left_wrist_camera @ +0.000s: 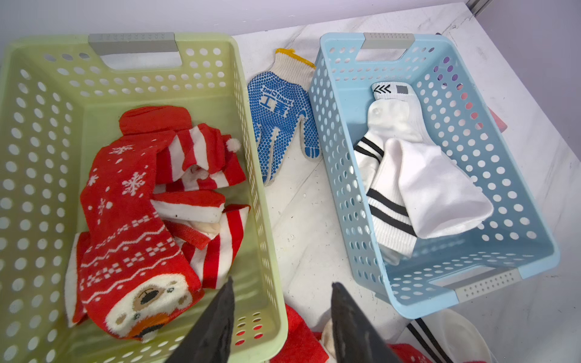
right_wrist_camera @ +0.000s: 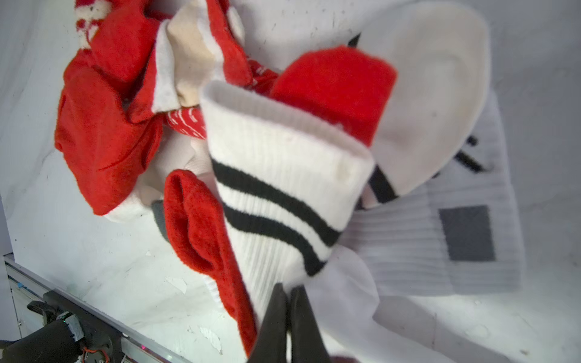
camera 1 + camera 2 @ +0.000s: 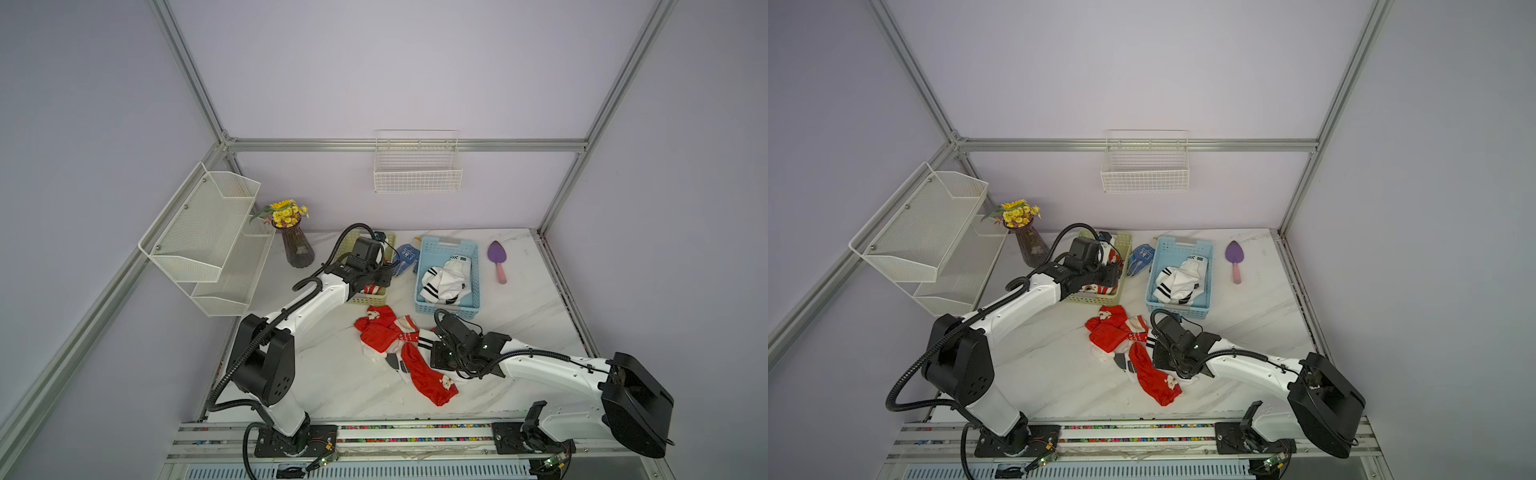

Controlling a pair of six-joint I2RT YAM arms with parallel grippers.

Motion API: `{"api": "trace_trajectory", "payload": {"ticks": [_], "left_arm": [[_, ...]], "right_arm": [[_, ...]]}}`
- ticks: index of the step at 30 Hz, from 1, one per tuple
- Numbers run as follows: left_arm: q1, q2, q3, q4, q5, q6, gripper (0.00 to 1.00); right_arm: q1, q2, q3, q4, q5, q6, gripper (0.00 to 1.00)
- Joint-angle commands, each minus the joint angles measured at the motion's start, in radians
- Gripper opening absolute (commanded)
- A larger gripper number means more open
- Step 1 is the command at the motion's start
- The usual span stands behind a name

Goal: Sort the socks into the basket by color
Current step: Pick up the sock at the center of the board.

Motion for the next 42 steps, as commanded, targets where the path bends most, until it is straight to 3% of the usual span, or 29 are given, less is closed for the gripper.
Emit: {"api": "trace_trajectory", "payload": {"ticks": [1, 27, 42], "left_arm": [[-0.008, -0.053, -0.027, 0.032, -0.008, -0.017, 0.49], [-0.007, -0.055, -0.045, 0.04, 0.006, -0.027, 0.49], [-0.007, -0.089, -0.059, 0.041, 0.018, -0.026, 0.49]], "right_arm": [[0.008, -0.029, 0.049, -0.001, 0.0, -0.007, 0.05], [0.007, -0.084, 0.296, -0.128, -0.001, -0.097, 0.03], [0.006, -0.078, 0.437, -0.187, 0.068, -0.148, 0.03]]}}
